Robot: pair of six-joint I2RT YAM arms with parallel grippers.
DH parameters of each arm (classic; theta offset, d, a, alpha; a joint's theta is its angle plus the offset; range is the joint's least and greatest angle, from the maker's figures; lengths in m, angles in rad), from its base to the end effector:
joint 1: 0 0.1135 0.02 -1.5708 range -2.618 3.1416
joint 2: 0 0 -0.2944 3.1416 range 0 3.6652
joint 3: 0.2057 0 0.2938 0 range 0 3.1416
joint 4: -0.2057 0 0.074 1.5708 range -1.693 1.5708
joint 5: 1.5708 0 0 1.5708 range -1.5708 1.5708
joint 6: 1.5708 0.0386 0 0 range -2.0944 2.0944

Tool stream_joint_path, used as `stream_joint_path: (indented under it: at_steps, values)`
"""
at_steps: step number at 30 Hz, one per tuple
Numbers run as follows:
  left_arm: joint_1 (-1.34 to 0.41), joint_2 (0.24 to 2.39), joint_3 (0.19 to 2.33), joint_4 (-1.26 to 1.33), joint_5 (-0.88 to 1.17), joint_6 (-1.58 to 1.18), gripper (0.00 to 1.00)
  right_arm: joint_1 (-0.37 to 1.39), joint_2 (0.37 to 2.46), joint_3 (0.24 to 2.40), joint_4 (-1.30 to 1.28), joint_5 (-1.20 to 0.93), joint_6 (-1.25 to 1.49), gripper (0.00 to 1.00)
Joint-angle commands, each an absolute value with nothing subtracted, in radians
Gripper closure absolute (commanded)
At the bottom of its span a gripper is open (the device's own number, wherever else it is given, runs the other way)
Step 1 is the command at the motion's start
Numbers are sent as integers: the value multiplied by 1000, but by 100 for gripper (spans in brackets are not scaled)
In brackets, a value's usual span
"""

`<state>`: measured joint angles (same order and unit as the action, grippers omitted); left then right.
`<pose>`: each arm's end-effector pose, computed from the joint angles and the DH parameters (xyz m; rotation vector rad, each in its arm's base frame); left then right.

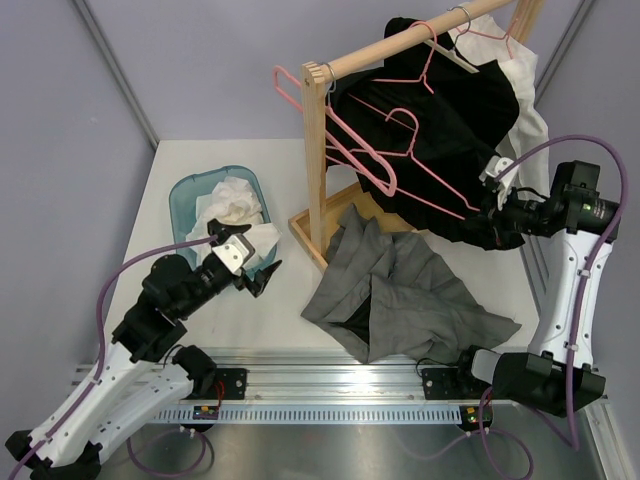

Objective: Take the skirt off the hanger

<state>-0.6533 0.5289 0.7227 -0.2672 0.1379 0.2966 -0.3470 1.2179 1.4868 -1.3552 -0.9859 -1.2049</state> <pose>0.1146 -0.0944 0.3681 0.8508 1.4225 -0.3851 0.2216 -0.0459 0.4397 -1.1233 1.7881 0.4403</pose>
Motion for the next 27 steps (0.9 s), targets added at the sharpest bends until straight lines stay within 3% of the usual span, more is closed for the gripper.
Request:
stream_joint_path:
  at_steps: [1,12,27]
  values:
    - [-650,514,715,-193,146,238,1,-336,1190,1563,-1392,-1091,-958,100]
    - [-650,522,727,-193,129,103,1,-124,1137,1565,-870,-919,-496,100]
    - [-650,485,534,-5,123,-222,1,113,1298,1677,-752,-732,-383,100]
